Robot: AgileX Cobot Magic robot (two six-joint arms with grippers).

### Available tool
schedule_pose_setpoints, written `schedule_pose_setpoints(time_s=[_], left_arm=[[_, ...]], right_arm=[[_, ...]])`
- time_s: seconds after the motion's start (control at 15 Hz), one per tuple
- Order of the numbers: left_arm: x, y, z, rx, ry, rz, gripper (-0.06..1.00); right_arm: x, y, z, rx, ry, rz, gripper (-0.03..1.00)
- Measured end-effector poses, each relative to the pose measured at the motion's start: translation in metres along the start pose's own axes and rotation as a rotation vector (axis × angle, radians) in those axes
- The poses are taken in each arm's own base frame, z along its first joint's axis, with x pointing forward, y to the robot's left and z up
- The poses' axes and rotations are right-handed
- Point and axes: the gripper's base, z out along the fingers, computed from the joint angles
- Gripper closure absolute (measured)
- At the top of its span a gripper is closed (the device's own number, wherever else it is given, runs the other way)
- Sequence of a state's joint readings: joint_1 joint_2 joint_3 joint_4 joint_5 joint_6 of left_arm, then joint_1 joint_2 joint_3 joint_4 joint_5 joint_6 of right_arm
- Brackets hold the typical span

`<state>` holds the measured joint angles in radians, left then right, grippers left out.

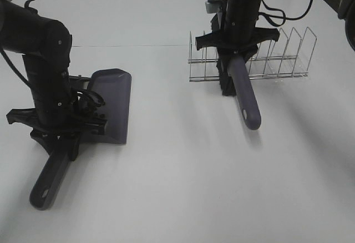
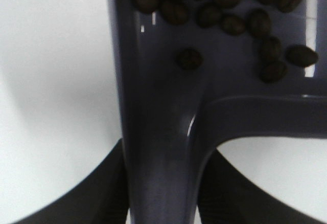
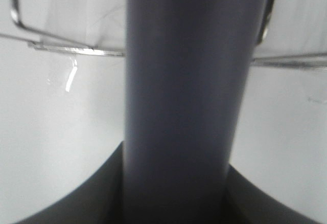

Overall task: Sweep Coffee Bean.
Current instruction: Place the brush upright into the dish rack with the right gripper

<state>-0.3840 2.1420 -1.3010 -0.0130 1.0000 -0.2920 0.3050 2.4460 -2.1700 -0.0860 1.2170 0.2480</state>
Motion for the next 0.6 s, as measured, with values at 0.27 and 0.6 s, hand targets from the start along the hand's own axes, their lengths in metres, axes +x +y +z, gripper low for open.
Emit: schedule_pose_setpoints(time_s=[0.27,0.6], left_arm=[[0.000,0.000,0.000,0.002,0.001,-0.002,0.61],[0.000,0.000,0.000,0.002,0.004,-0.002,0.61]], right_arm=[[-0.018,0.001,-0.031,-0.027,-0.116,-0.079,0.69],[-0.018,-0.008,-0.004,-0.006,-0.064,-0.077,0.69]])
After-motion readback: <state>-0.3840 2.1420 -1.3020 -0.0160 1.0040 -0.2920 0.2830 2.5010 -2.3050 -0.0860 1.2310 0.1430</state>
